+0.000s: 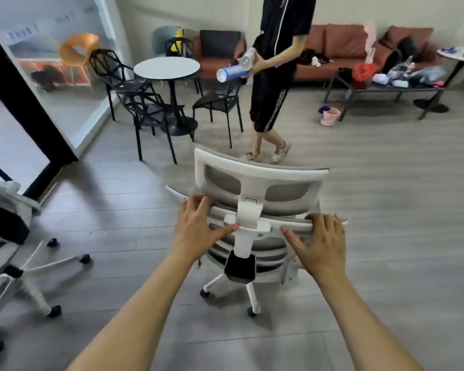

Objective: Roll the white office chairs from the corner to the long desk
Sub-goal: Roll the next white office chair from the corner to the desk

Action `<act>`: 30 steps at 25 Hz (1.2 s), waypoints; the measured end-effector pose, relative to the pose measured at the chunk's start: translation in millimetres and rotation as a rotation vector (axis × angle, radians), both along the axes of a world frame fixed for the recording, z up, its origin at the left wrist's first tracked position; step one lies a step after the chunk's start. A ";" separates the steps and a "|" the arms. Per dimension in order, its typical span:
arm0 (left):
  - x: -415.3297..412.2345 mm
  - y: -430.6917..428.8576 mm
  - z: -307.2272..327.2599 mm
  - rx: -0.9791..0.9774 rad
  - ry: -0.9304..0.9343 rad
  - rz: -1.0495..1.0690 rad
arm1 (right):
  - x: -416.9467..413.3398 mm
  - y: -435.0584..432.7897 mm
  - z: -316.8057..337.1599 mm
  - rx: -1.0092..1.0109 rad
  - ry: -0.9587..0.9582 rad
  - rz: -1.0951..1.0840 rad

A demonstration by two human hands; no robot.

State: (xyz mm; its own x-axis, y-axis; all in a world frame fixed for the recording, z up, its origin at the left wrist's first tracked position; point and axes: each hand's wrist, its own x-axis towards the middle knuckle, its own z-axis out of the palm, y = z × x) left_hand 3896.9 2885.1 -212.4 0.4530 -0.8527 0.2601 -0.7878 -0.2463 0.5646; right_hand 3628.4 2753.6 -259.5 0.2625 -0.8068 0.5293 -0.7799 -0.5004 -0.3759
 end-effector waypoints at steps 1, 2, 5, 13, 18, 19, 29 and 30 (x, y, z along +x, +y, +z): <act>-0.5 -15.4 0.4 -0.003 0.004 -0.049 | -5.4 -2.4 2.0 -0.001 0.008 -0.043; -1.6 -31.8 1.3 -0.003 0.004 -0.097 | -10.2 -5.1 4.4 0.002 0.025 -0.086; -9.5 -84.4 3.9 0.017 -0.005 -0.214 | -20.9 -19.3 9.5 0.002 0.057 -0.183; -66.7 -225.5 5.3 -0.020 0.028 -0.457 | -79.5 -96.9 7.2 0.032 0.059 -0.444; -102.9 -335.3 8.8 0.017 0.016 -0.573 | -114.9 -175.6 2.7 0.063 0.084 -0.568; -112.6 -359.0 10.1 0.028 0.018 -0.592 | -123.9 -193.1 2.2 0.075 0.088 -0.588; -208.8 -590.1 4.0 0.018 0.102 -0.734 | -206.5 -374.6 4.0 0.027 0.057 -0.747; -217.1 -616.9 2.9 0.017 0.107 -0.756 | -212.3 -394.2 1.9 0.004 0.059 -0.775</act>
